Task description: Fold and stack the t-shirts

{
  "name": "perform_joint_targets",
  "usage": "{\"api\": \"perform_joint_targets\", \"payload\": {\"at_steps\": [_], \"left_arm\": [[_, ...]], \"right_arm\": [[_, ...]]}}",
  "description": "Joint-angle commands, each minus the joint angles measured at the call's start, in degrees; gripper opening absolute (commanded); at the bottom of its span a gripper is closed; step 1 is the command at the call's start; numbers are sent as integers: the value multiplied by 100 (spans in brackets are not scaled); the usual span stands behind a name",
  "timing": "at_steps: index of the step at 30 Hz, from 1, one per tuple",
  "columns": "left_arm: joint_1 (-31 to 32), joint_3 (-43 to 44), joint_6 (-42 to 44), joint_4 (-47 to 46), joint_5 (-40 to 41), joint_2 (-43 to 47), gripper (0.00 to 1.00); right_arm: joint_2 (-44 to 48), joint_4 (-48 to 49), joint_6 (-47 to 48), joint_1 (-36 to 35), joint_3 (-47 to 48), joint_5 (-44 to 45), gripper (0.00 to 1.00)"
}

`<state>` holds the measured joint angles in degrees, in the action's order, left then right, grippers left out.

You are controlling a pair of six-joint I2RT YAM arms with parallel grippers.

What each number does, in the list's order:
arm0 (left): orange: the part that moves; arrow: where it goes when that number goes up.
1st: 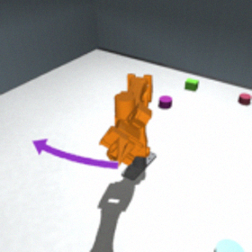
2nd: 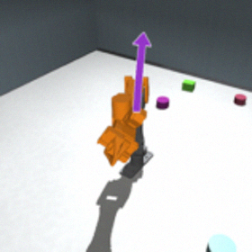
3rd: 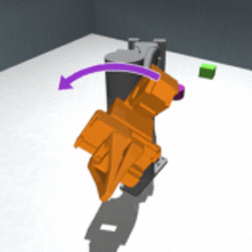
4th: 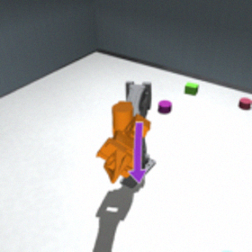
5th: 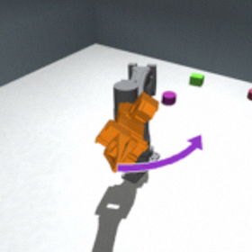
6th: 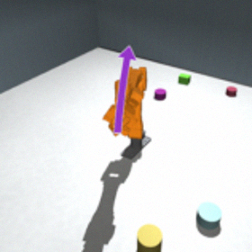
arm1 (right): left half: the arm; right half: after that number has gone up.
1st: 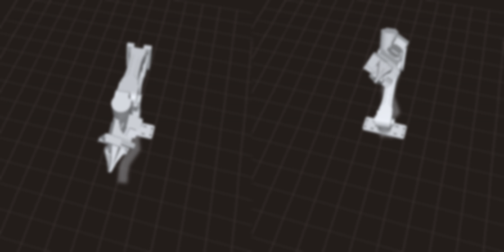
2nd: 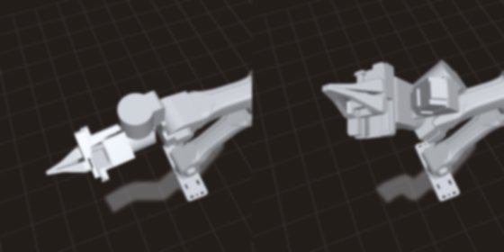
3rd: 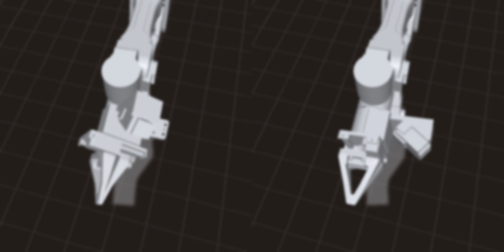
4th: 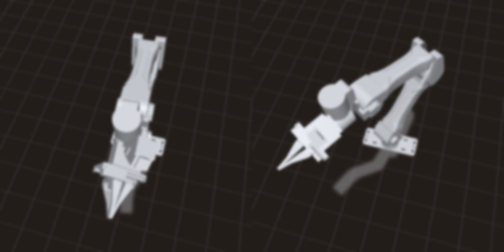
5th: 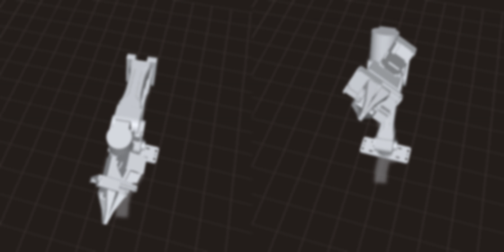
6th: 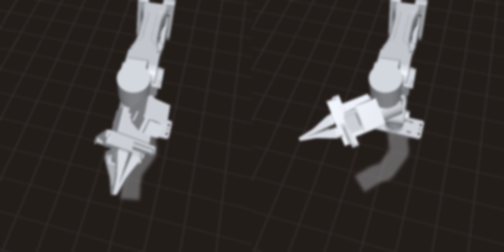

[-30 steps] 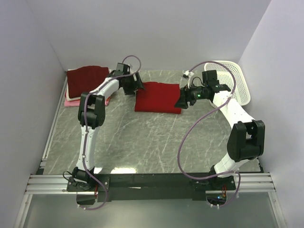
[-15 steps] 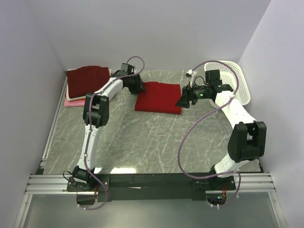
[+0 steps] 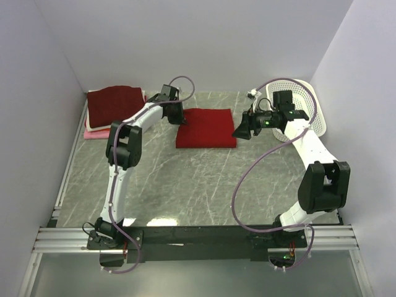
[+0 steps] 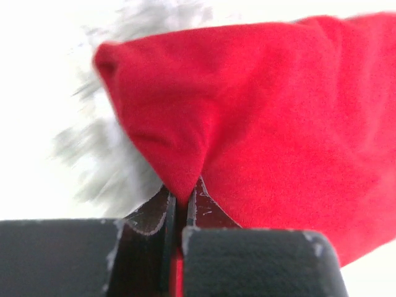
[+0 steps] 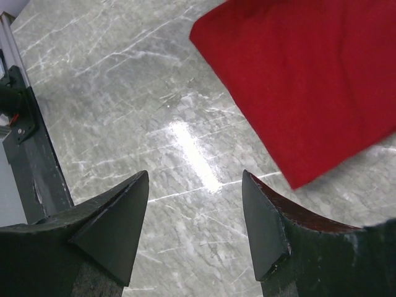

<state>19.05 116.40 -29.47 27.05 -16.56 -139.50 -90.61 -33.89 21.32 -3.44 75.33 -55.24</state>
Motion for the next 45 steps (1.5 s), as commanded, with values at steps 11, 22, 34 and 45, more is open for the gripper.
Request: {"api": "perform_joint_targets", "payload": {"at_steps": [11,22,34,45], "left_arm": [[161,-1049,2269,327,3351,2497,0],[161,-663,3158,661,4029,2762,0],[169,32,3448,916,4213,3087,0],[169,533,3615,969,4573,3236,0]], "right_arm": [[316,40,74,45,-62,-180,68],[333,-4,127,45,-71,-180,68],[342,-74,197,45,-71,-259,68],[412,-91,232,45,-106,-338,68]]}}
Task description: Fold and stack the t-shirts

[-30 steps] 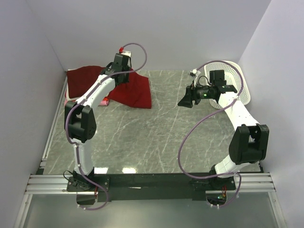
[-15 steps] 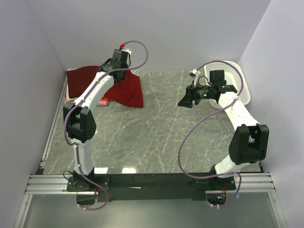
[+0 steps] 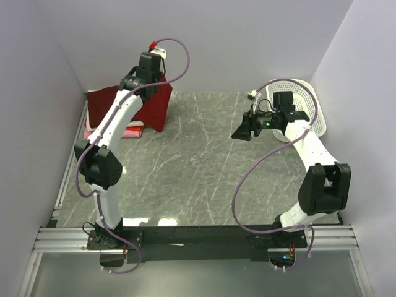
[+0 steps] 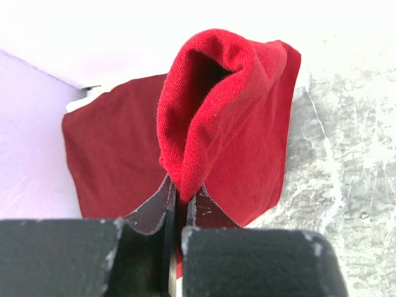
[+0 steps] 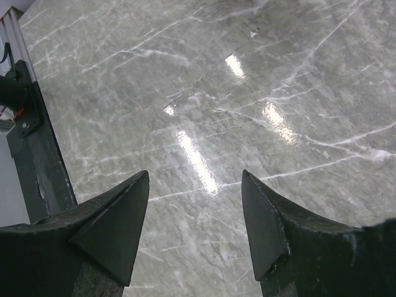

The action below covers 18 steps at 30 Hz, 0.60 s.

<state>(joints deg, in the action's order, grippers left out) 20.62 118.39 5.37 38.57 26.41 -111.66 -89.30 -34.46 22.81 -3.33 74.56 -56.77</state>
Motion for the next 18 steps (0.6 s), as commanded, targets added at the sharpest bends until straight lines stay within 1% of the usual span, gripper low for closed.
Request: {"api": "perform_joint_targets", "payload": {"at_steps": [1,5,10,18], "left_arm": [[12,369,123,-192,303,487,0],[12,509,35,-148,461,513,0],[3,896,-132,46,558,513,0],[-41,906,-88,28,681,663,1]], "right_arm": [[281,-52,101,34,-30,-194,68],[290,-70,119,34,-21,-220,68],[281,-79,136,34,-30,-220,68],[290,-70,127,43,-39,-229,68]]}}
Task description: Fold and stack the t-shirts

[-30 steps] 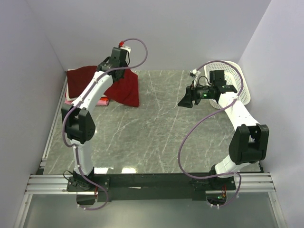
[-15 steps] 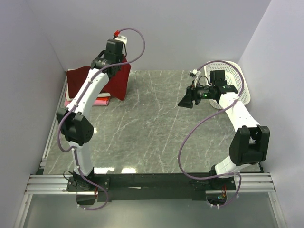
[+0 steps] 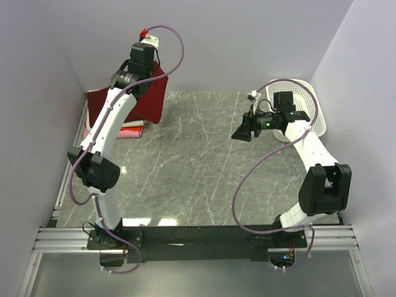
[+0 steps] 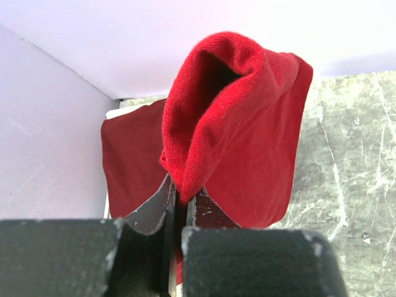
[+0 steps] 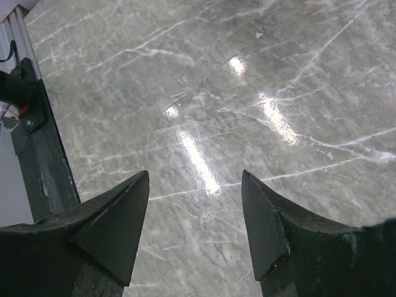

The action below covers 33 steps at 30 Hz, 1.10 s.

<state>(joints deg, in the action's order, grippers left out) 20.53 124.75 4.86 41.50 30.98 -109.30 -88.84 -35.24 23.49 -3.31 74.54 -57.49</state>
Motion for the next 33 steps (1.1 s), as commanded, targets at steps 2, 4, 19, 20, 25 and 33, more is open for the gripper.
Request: {"api": "perform_joint_targets", "payload": {"at_steps": [2,4,19,20,25,33], "left_arm": [[-93,252,-47,-282,224,470,0],[-190,225,-73,-317,215,497,0],[-962,252,-117,-608,-100,155,0],[-1025,260,-143,-616,-145,85,0],[-1481,295,-205,-862,-321,-364,0],[-2745,375,-837,-1275,-621,-1470,25]], "right_arm": [[227,0,60,32,-36,-157,68],[218,0,68,41,-36,-157,68],[103,0,42,59,-45,-148,68],[86,-9,51,50,-45,-157,68],[33,-53,68,85,-28,-174,68],[-55,-219,192,182,34,-245,68]]}}
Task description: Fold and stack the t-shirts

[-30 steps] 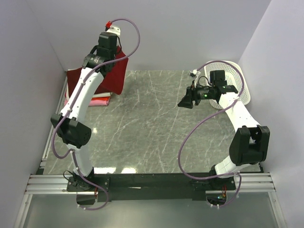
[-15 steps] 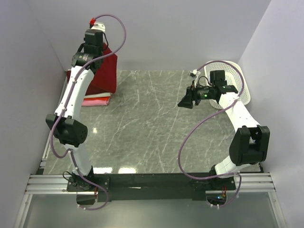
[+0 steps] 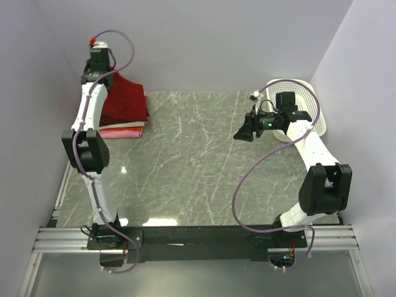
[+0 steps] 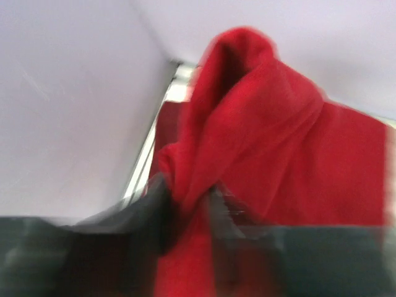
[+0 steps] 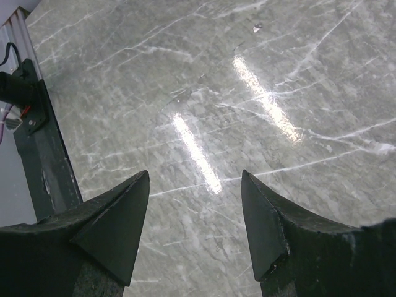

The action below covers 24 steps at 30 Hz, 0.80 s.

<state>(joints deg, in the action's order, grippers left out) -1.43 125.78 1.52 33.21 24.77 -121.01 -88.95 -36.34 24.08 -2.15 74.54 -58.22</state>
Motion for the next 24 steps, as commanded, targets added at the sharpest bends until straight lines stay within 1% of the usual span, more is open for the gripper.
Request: {"api": "perform_joint_targets", "payload": {"at_steps": [1,2,3,4,5,8,10,11,12,13,14,15,16,17,18,19,20,21,22,23,24], "left_arm": [[-690,255,-895,-447,123,-500,43],[-831,289,-1125,-386,272,-563,71],[-1067,368,-1362,-281,282,-599,83],[-1148,464,-1643,-141,117,-590,97],[-1192,483,-1681,-53,-24,-495,99],[-1237,325,-2014,-105,-595,391,99],[-1202,325,-2068,-69,-1112,761,99],[-1158,116,-2059,-104,-1254,981,99],[-1140,-104,-2120,-157,-1439,1514,99],[-1149,-402,-2173,-270,-1936,1841,99],[-1149,-1231,-2182,-471,-2176,2184,100],[-1184,-1692,-2200,-900,-2414,2866,99],[-1193,-2132,-2243,-1096,-2642,3221,100],[-1210,-2998,-2322,-1280,-3088,3537,99],[-1245,-3415,-2358,-1508,-3441,3845,99],[-1254,-3802,-2393,-1772,-3688,4388,99],[-1254,-4520,-2471,-1922,-4212,4637,100],[-1254,-4840,-2542,-2011,-4487,5066,100],[-1263,-5113,-2569,-2072,-4734,5253,99],[-1254,-5673,-2612,-2169,-5015,5428,99],[-1254,-5930,-2587,-2239,-5513,5761,99]], "right_arm": [[-52,-110,159,75,34,-181,68],[-61,-128,159,66,25,-190,68],[-44,-119,168,66,34,-173,68],[-35,-128,185,75,25,-155,68],[-18,-119,185,66,25,-120,68],[-9,-119,229,66,25,-23,68],[0,-154,229,66,43,21,68],[44,-154,247,66,43,64,68],[70,-146,255,75,25,117,68],[97,-102,264,66,25,274,68],[149,-84,282,66,-1,363,68],[245,-67,325,75,-19,459,68],[298,21,335,66,-45,713,68],[438,82,326,75,-106,854,68],[527,135,326,75,-141,1012,68],[614,284,343,75,-185,1162,68],[798,363,343,75,-255,1598,68],[913,460,230,83,-300,1855,71],[1036,704,160,83,-413,2119,74],[1272,794,98,83,-475,2722,76],[1405,1038,-77,83,-537,3006,79]]}}
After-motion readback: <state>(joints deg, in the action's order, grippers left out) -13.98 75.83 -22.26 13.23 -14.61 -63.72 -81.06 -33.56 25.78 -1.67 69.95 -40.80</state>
